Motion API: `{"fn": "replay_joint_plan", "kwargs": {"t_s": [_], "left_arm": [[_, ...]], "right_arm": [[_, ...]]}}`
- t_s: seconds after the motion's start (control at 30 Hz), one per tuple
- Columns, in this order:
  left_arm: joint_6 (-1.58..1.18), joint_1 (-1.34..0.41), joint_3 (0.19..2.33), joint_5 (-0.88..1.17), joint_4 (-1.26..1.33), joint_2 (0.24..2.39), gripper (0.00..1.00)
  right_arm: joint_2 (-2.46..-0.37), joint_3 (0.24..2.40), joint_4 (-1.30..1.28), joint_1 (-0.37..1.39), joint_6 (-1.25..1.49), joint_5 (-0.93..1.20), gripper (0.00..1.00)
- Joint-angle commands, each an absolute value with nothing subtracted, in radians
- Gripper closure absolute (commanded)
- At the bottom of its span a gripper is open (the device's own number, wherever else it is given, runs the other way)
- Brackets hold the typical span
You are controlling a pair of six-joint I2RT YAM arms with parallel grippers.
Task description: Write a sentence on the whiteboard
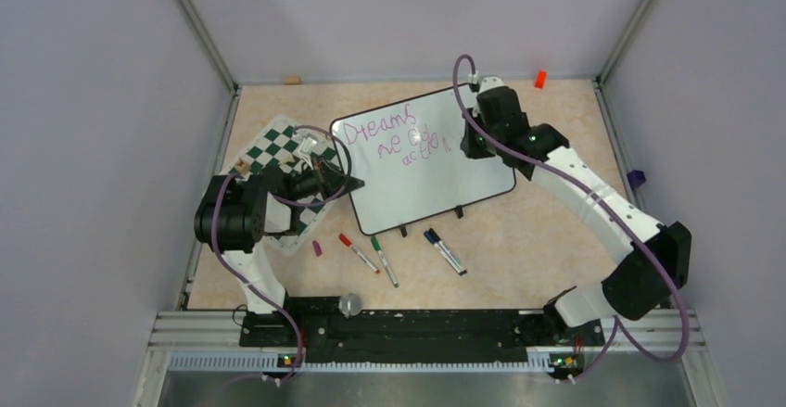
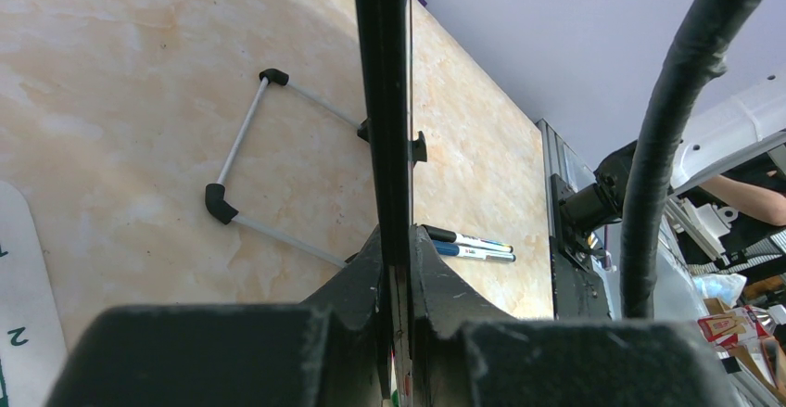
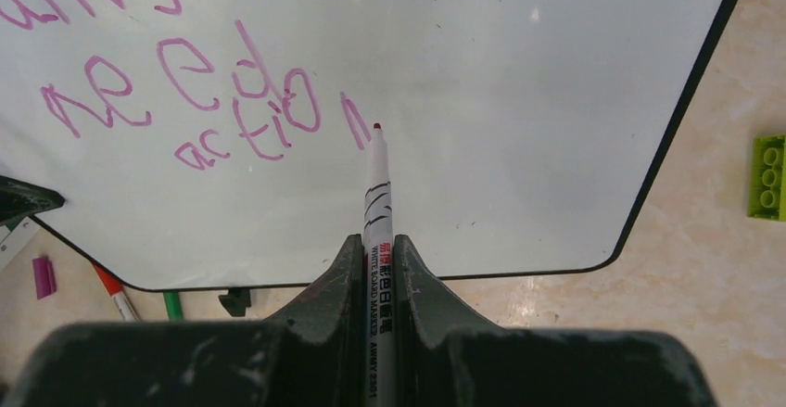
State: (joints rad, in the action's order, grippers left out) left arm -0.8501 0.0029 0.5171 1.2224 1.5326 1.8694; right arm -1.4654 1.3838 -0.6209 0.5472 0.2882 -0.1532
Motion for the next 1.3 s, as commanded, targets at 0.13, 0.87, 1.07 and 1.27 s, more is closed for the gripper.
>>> {"fn": "replay_joint_plan", "kwargs": {"t_s": [0.13,0.87,1.07,1.27], "left_arm": [[-0.774,-0.007,0.517,1.319,1.620,1.876,1.00],[-0.775,-0.006,0.510,1.316,1.619,1.869,1.00],[-0.774,-0.006,0.511,1.316,1.619,1.869,1.00],[-0.773,-0.006,0.512,1.317,1.620,1.870,1.00]], "right_arm": [[-1.353,1.277,-0.529,0.623,0.310,-0.183,1.00],[-1.420,1.197,-0.409,0.732,0.324,-0.219,1.00],[-1.439,1.193,-0.400,0.745,0.311,-0.221,1.00],[-1.453,1.190,-0.399,0.747,0.311,-0.224,1.00]]}}
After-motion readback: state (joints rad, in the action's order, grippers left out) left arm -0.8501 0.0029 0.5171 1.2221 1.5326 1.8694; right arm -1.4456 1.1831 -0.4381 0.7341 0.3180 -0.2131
